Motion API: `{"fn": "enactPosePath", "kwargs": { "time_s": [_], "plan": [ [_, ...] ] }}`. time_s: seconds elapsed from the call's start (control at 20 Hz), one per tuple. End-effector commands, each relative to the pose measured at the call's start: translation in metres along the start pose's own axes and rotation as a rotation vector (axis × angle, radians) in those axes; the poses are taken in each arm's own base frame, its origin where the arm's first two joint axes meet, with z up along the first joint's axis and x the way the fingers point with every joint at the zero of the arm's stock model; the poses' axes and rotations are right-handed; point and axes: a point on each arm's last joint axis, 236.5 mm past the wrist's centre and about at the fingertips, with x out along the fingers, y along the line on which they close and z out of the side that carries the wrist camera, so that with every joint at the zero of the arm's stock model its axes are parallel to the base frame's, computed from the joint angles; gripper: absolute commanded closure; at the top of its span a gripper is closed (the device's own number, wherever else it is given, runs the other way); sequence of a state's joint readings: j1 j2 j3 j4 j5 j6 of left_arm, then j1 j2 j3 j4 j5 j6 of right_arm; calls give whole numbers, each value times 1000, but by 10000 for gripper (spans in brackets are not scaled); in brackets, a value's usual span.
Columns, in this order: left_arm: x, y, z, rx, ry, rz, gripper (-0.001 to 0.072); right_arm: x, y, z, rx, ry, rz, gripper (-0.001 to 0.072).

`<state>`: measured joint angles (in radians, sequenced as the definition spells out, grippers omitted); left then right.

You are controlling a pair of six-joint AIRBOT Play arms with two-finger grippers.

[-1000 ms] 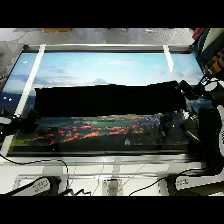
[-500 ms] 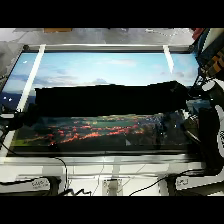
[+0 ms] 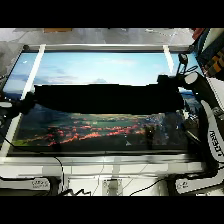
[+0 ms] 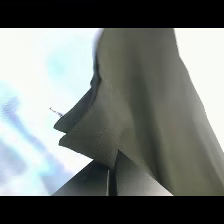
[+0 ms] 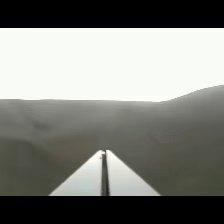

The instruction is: Fold the clothes and pants, and hang the long-sleeved shirts on hangers.

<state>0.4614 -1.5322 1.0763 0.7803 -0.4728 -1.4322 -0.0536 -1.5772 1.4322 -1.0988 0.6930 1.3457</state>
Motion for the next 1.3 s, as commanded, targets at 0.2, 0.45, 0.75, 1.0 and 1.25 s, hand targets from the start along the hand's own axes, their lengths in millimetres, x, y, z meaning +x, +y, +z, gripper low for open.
{"fn": "enactPosePath", "kwargs": {
  "time_s": [0.2,0.45,0.75,1.0,1.25],
  "plan": [
    [-82,-88,28,517,103,-26,700,15,155,4,-99,-121,192,687],
    [-150,-161,22,756,49,-132,698,29,233,-43,-74,-38,295,688],
    [-225,-218,-20,940,12,-254,697,46,328,-81,-54,67,418,688],
    [-279,-241,-23,967,-91,-316,698,59,403,-142,-75,198,505,688],
    [-288,-241,-13,973,-141,-301,698,43,465,-214,-130,292,592,688]
  ]
}}
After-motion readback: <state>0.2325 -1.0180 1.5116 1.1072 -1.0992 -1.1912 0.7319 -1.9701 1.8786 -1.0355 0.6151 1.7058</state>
